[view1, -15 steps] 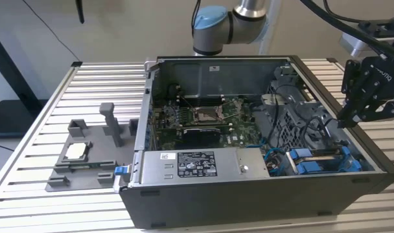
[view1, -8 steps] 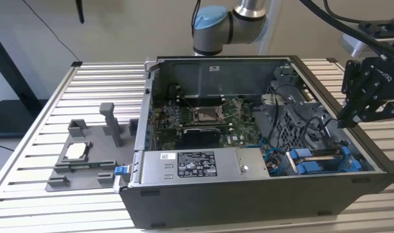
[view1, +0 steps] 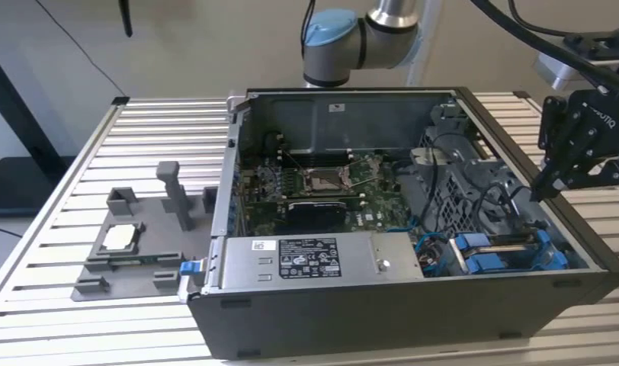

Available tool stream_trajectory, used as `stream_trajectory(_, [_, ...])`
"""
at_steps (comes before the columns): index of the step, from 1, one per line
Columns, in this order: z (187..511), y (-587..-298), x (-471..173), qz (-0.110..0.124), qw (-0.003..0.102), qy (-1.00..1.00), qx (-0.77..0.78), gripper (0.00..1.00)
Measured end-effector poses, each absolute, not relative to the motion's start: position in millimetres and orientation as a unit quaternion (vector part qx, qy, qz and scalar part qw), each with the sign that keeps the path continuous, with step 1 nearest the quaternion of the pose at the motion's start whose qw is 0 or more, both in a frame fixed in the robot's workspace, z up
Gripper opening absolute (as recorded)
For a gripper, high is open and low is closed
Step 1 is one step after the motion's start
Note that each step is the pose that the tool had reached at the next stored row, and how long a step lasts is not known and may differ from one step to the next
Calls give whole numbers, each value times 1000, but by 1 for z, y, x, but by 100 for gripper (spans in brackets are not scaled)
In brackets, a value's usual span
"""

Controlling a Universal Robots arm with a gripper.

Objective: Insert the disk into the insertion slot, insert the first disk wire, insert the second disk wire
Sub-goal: 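Insert the second disk wire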

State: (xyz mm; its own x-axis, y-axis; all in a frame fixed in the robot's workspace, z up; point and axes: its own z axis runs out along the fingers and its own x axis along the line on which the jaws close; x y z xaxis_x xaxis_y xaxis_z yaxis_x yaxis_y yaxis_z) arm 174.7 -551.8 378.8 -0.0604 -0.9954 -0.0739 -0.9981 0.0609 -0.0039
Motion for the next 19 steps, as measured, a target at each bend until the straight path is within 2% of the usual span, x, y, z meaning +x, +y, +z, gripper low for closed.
stream_trajectory(19, [383, -549, 171, 24, 28, 728, -685, 16])
